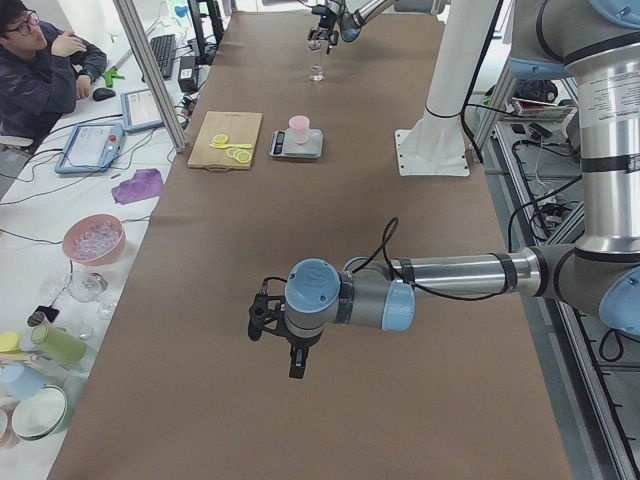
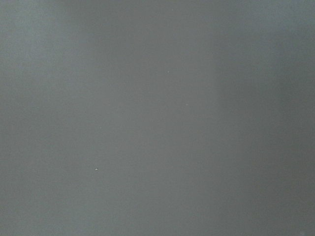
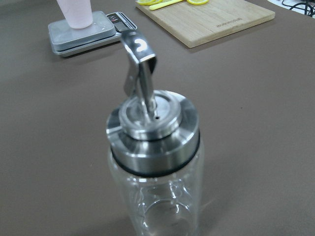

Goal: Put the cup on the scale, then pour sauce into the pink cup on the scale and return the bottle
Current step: 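Move the right gripper down to the glass sauce bottle's metal lid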

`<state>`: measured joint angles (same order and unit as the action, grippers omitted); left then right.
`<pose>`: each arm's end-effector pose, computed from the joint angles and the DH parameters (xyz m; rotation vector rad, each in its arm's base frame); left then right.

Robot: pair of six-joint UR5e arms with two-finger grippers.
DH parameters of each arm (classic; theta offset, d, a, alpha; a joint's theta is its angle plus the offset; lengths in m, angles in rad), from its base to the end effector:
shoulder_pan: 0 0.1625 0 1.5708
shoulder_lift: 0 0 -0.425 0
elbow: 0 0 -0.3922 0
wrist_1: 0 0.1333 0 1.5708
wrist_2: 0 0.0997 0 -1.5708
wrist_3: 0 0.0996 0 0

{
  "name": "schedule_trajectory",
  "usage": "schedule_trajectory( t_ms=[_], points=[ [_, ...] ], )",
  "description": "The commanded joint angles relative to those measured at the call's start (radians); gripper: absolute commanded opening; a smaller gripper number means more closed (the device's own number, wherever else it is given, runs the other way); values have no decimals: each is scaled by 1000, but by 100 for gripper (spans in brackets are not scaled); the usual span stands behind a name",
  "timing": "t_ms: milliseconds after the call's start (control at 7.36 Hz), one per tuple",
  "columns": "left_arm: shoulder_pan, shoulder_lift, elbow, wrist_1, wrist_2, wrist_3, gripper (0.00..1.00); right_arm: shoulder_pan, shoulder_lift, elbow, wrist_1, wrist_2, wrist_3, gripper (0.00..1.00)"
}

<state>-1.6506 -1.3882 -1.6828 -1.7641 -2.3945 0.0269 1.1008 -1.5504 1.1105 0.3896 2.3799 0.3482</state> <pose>-0.0936 -0.4151 0.6631 0.1594 0.8152 0.0007 -0.1434 -0.4175 0.6583 1.0633 -1.1677 -0.7076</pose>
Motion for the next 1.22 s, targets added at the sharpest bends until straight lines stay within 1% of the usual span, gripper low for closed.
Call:
schedule_trajectory(
  t_ms=[0, 544, 1087],
  points=[
    [0, 0, 0, 0, 0, -1, 98, -18, 21, -1, -12, -30, 0, 99],
    [0, -2, 0, 0, 0, -5, 98, -30, 38, -1, -17, -34, 0, 99],
    [0, -2, 2, 0, 0, -5, 98, -94, 56, -1, -20, -116, 0, 99]
  ],
)
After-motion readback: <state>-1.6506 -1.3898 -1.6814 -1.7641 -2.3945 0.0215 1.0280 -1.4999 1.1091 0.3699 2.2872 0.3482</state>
